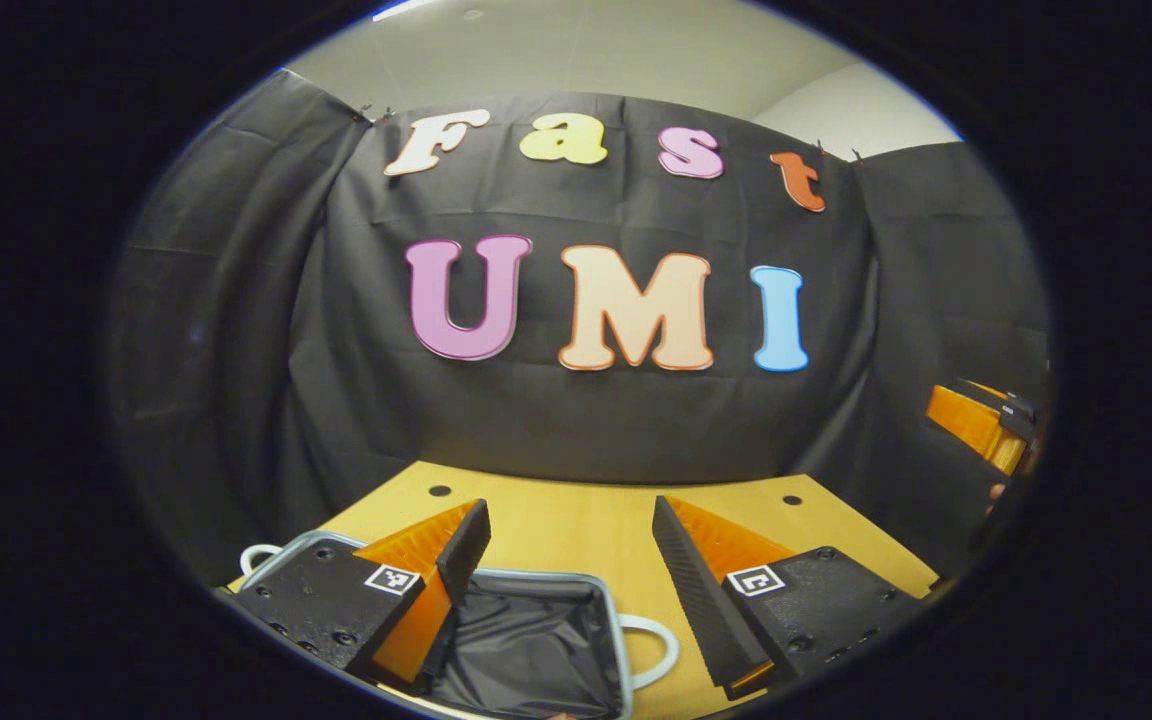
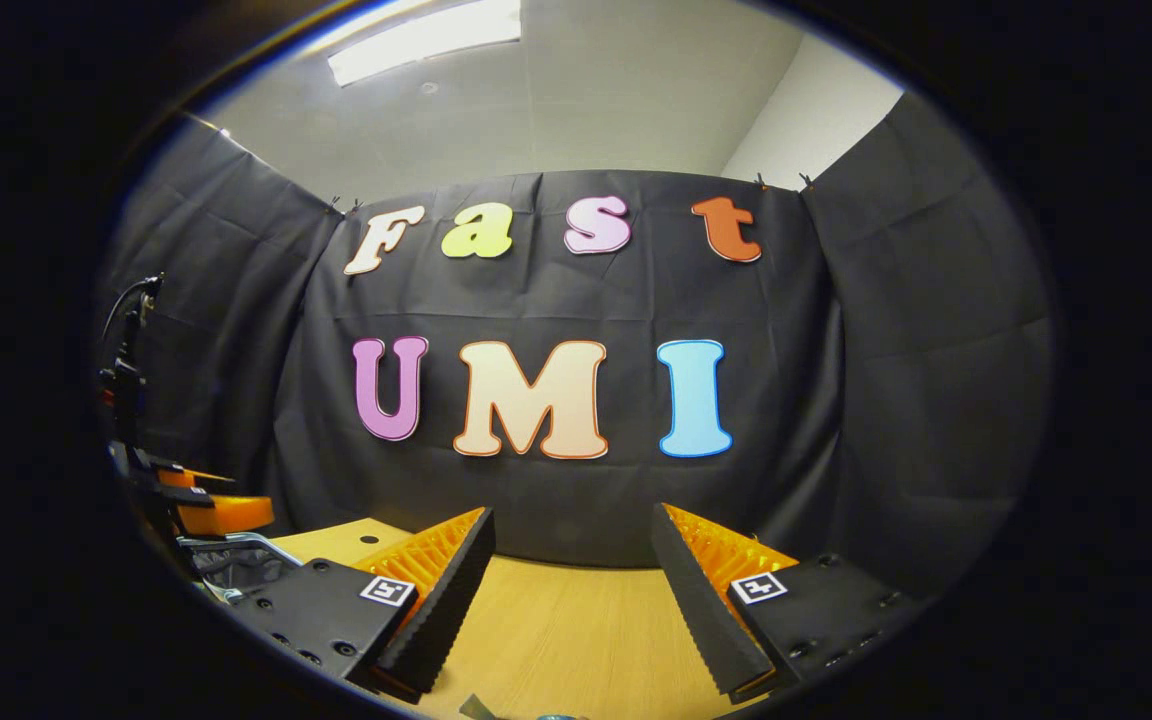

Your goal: First open the suitcase, pack the skin care products into it, and then close the suitcase.

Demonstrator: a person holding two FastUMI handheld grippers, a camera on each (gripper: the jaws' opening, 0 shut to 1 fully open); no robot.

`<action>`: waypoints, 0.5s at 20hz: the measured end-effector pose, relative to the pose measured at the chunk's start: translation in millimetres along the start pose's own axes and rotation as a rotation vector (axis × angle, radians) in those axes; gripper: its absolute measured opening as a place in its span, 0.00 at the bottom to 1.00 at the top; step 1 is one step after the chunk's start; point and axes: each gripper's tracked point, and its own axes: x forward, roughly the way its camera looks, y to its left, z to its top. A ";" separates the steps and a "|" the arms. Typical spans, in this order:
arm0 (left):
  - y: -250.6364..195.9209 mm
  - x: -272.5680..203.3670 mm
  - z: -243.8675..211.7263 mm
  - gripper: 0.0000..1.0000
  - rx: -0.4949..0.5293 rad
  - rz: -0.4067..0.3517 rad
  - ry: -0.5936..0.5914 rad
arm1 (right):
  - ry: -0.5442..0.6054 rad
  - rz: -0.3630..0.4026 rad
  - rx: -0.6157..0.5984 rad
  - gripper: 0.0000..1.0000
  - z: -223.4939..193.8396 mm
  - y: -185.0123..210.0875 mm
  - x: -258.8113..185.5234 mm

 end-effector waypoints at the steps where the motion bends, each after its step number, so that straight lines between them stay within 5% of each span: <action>1: -14.8 -0.2 -8.5 0.94 -0.006 -0.024 0.017 | 0.004 0.002 -0.004 0.98 -1.2 -4.2 -3.3; 10: -145.3 -9.5 -132.4 0.96 -0.056 -0.213 0.263 | 0.070 0.016 -0.033 0.98 -23.6 -51.1 -38.1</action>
